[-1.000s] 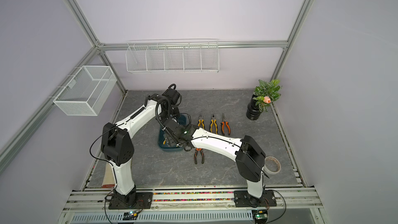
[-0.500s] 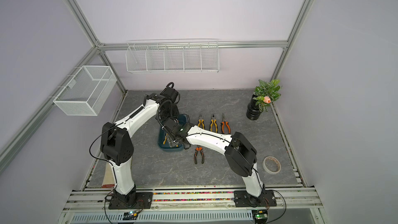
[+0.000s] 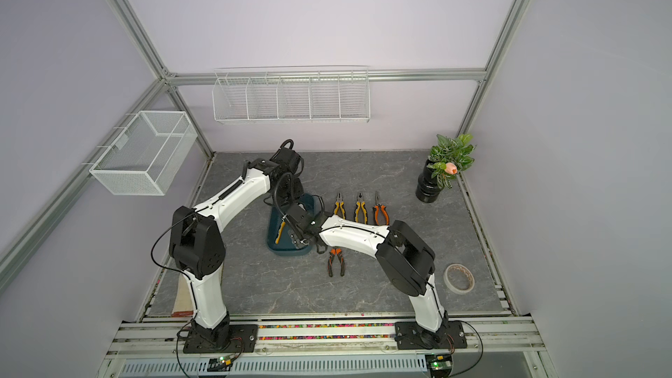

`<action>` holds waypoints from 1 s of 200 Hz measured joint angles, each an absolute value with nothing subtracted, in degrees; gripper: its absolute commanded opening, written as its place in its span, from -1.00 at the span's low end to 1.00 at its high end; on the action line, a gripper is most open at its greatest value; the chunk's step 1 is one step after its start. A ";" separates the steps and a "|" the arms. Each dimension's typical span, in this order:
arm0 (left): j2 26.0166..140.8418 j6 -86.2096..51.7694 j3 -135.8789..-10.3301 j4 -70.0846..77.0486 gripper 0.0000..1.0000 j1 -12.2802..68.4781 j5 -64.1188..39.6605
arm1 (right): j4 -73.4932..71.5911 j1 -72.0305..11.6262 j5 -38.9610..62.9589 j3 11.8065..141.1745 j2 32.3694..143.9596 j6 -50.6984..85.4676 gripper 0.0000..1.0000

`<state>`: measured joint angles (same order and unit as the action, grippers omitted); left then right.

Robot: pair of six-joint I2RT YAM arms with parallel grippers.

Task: Take the pliers out of the storage box
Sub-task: Pick up the pliers from the storage box.

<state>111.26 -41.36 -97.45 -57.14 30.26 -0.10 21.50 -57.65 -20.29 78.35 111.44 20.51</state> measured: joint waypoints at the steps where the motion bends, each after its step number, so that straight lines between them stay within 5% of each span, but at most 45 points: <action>1: 111.26 -41.39 -97.43 -57.14 -1.00 30.35 -0.30 | 20.95 -57.60 -20.34 77.56 111.11 20.49 0.52; 99: 111.20 -40.66 -97.12 -59.40 -1.00 31.55 -2.81 | -2.02 -59.16 -17.15 55.09 89.60 16.23 0.60; 200: 111.20 -41.06 -98.17 -62.15 -1.00 31.53 -5.87 | -0.84 -59.75 -21.26 63.33 97.95 14.46 0.67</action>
